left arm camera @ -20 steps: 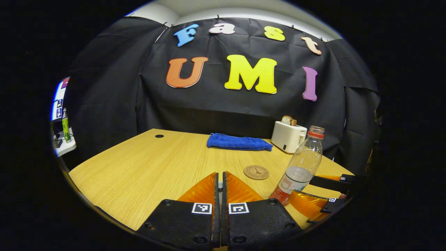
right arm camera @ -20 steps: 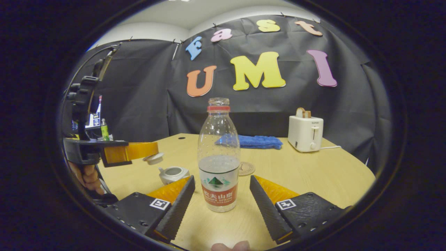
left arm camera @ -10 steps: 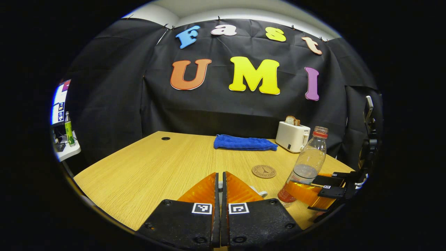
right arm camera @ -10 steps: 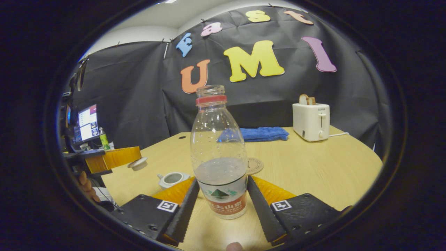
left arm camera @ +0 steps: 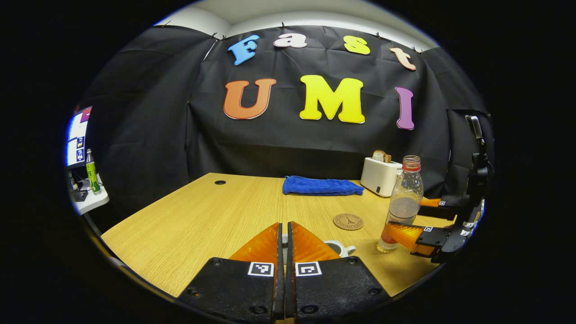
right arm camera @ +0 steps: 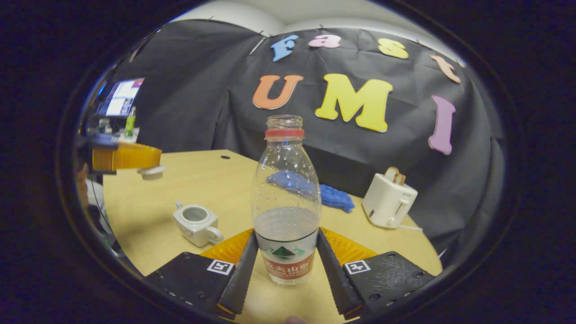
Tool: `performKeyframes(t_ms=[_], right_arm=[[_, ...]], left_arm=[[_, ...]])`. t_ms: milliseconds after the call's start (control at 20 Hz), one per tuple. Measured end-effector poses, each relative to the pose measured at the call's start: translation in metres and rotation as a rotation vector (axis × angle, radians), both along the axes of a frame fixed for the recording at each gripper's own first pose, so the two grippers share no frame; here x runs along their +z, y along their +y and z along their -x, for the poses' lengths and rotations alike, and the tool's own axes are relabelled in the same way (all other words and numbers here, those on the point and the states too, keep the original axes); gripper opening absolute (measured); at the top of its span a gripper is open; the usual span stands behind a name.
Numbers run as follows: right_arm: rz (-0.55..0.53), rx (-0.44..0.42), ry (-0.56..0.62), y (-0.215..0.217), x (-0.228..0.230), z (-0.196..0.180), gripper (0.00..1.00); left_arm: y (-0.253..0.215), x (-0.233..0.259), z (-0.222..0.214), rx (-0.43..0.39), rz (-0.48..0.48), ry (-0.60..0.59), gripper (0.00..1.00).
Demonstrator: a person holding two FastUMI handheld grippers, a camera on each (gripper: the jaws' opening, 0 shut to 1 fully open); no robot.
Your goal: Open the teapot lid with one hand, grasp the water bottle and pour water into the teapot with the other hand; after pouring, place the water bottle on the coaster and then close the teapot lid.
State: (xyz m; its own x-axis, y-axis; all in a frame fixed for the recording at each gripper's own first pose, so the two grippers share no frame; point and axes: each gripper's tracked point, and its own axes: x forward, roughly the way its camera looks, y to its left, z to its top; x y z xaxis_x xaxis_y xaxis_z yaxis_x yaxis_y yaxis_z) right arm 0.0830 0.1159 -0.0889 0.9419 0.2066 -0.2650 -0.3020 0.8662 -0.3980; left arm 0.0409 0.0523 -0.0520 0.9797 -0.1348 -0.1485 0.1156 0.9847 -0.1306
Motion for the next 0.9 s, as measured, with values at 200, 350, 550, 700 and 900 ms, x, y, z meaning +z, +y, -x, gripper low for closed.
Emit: performKeyframes(t_ms=[200,350,550,700,900], right_arm=[[0.272,0.006,-0.073,-0.009,0.001,-0.016,0.74],[0.411,0.038,-0.109,-0.004,-0.006,-0.021,0.74],[0.553,0.074,-0.139,0.000,-0.017,-0.020,0.71],[0.691,0.091,-0.208,0.003,-0.019,-0.021,0.70],[0.849,0.125,-0.246,-0.002,-0.022,-0.028,0.71]], left_arm=[[0.009,-0.001,0.001,-0.004,0.004,0.001,0.04],[0.013,0.000,0.001,-0.005,0.003,-0.002,0.04],[0.019,-0.005,0.000,0.007,-0.009,0.010,0.04],[0.020,-0.005,0.000,0.007,-0.019,0.013,0.04],[0.027,-0.006,-0.001,0.017,-0.022,0.013,0.04]])
